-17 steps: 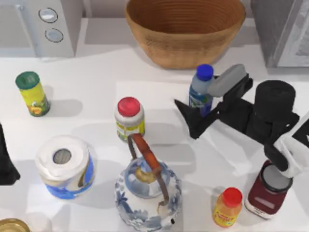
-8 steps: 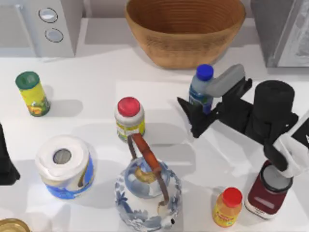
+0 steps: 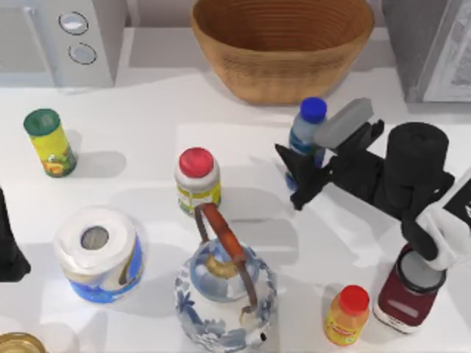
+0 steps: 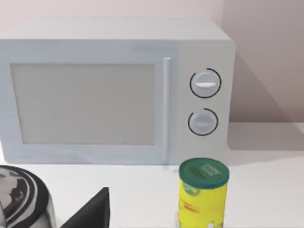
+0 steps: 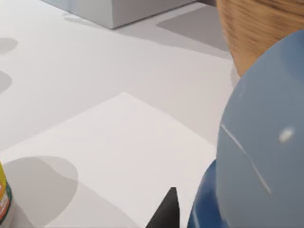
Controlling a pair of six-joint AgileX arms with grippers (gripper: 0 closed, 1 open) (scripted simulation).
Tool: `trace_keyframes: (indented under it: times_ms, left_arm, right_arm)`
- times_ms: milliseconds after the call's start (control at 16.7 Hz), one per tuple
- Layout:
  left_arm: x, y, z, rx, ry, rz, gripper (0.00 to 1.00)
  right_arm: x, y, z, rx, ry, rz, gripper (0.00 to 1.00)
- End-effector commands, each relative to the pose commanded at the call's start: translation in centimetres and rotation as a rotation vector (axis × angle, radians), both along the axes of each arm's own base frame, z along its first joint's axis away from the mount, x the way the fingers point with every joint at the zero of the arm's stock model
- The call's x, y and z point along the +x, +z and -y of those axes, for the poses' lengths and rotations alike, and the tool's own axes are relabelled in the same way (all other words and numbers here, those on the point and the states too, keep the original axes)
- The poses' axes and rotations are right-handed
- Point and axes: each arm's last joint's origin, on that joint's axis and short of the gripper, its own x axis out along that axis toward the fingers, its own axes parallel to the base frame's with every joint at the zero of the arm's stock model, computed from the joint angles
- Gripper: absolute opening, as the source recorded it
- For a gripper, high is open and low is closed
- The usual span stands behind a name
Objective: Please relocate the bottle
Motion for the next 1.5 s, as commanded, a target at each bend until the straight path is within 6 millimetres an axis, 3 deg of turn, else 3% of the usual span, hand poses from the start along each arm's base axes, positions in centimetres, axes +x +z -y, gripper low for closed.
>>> trace_keyframes:
  times_ms: [660, 840, 1020, 1200, 1320, 1500]
  left_arm:
    - [0.0, 0.0, 0.0, 0.0, 0.0, 0.0, 1.0]
    - [0.0, 0.0, 0.0, 0.0, 0.0, 0.0, 1.0]
    - [0.0, 0.0, 0.0, 0.0, 0.0, 0.0, 1.0]
    - [0.0, 0.0, 0.0, 0.0, 0.0, 0.0, 1.0]
    - [0.0, 0.0, 0.0, 0.0, 0.0, 0.0, 1.0]
    - [0.0, 0.0, 0.0, 0.0, 0.0, 0.0, 1.0]
  right_arm:
    - [0.0, 0.3, 0.7, 0.007, -0.025, 0.001, 0.0]
    - [-0.5, 1.8, 4.6, 0.016, -0.159, 0.011, 0.0]
    - [-1.7, 2.7, 11.1, 0.006, -0.377, -0.001, 0.0]
    - [-4.7, 3.5, 17.5, -0.002, -0.607, -0.008, 0.0]
    - [-7.0, 4.1, 19.9, -0.001, -0.718, -0.001, 0.0]
    - [-8.9, 4.5, 21.3, 0.014, -0.814, 0.004, 0.0]
